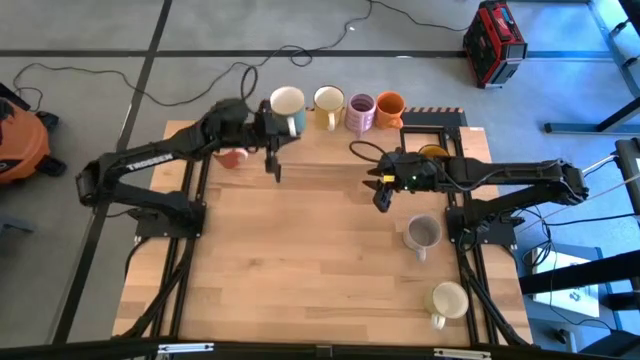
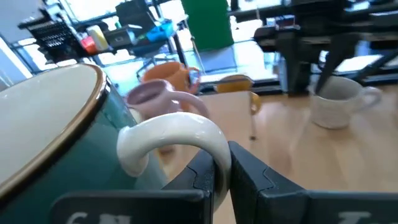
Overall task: Place coffee mugs
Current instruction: Put the blue mug on the shelf
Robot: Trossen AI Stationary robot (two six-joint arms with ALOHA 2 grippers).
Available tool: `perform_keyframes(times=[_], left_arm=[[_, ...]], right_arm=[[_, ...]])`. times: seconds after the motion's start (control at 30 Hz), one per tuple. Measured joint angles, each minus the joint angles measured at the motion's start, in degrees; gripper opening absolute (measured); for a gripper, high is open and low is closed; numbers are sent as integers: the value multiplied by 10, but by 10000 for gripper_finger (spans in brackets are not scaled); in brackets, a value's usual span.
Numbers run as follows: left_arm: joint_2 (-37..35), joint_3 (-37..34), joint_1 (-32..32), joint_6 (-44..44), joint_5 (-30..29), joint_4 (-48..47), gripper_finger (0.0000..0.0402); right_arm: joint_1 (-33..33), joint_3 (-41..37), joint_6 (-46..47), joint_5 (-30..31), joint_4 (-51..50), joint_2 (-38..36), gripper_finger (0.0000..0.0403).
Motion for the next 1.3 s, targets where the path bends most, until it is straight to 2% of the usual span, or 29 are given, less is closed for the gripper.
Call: perform_keyframes(times=[0.13,0.4,0.6,0.83,1.3], left_arm=[[32,0,46,1,42,25,19],[89,0,86,15,51,74,19],[105,0,110,14,65,89,19],[106,-57,121,-6,78,181,18],[119,-109,121,-14,99,250,18]], right_arm=[[0,0,17,11,0,0,152],[0,0,19,19,0,0,152],[0,0,19,25,0,0,152],[0,0,19,25,0,0,152],[0,0,19,24,0,0,152]])
